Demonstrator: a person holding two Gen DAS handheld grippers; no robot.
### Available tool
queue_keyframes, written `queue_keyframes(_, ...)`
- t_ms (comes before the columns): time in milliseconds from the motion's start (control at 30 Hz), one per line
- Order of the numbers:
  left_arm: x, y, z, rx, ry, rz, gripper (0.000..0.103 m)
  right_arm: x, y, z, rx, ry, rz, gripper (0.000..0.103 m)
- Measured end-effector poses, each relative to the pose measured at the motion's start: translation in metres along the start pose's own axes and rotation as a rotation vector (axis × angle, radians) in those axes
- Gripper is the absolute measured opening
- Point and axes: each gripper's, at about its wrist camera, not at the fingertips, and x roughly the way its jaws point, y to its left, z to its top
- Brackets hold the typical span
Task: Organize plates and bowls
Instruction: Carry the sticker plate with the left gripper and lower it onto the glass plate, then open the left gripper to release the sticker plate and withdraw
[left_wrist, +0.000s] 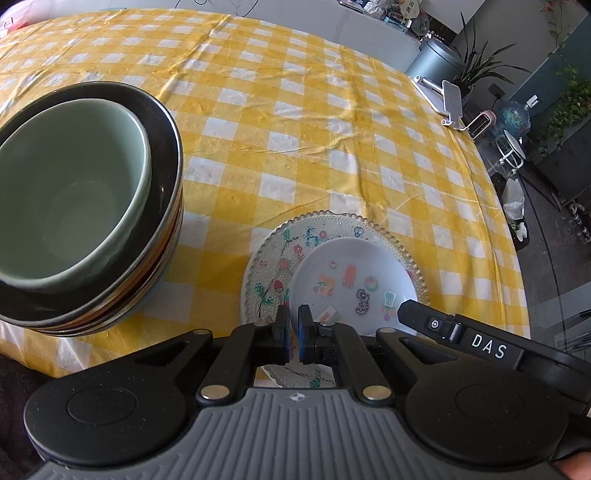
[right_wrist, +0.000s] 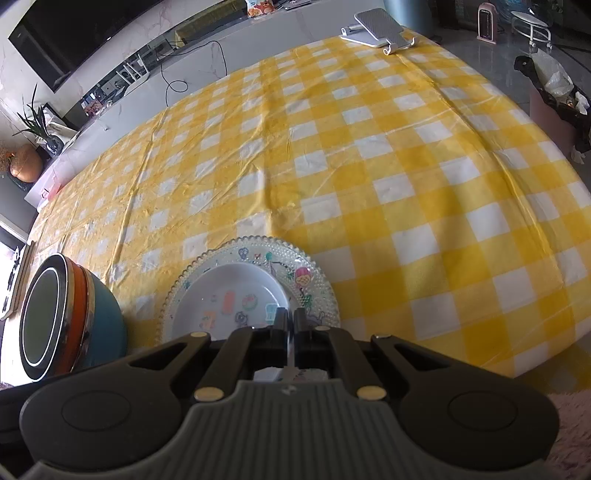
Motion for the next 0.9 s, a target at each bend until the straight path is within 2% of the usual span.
queue_keyframes(333,0.002,-0.001,0.0005,0.011,0.001,0.005,0.004,0.0056,0.0028,0.0,-0.011,0.013,-0.02,0.0)
queue_keyframes(533,0.0019,-0.0017,0.0002,0.014,-0.003,0.001,0.006,0.0058,0.0033,0.0006,-0.012,0.011,-0.015,0.005)
queue_keyframes(600,0.0016,-0.0017,-0.0001,0.014,-0.007,-0.013,0.02,0.0055,0.0027,0.0007,-0.007,0.011,-0.007,0.009)
queue_keyframes(633,0.0011,-0.0019,-0.0004,0.013,-0.009,-0.018,0.024,0.0054,0.0025,0.0009,-0.007,0.01,-0.004,0.01)
queue_keyframes(700,-0.0008,-0.0037,-0.0012,0.024,-0.015,-0.021,0.035,0.0046,0.0031,0.0009,-0.008,0.006,0.003,0.019)
queue_keyframes(767,-0.0024,-0.007,-0.0014,0.043,-0.024,-0.009,0.039,0.0034,0.0029,0.001,-0.007,0.0,0.013,0.025)
queue_keyframes(900,-0.0039,-0.0067,-0.0008,0.041,-0.027,-0.015,0.041,0.0008,0.0027,0.0006,-0.001,-0.014,0.012,0.028)
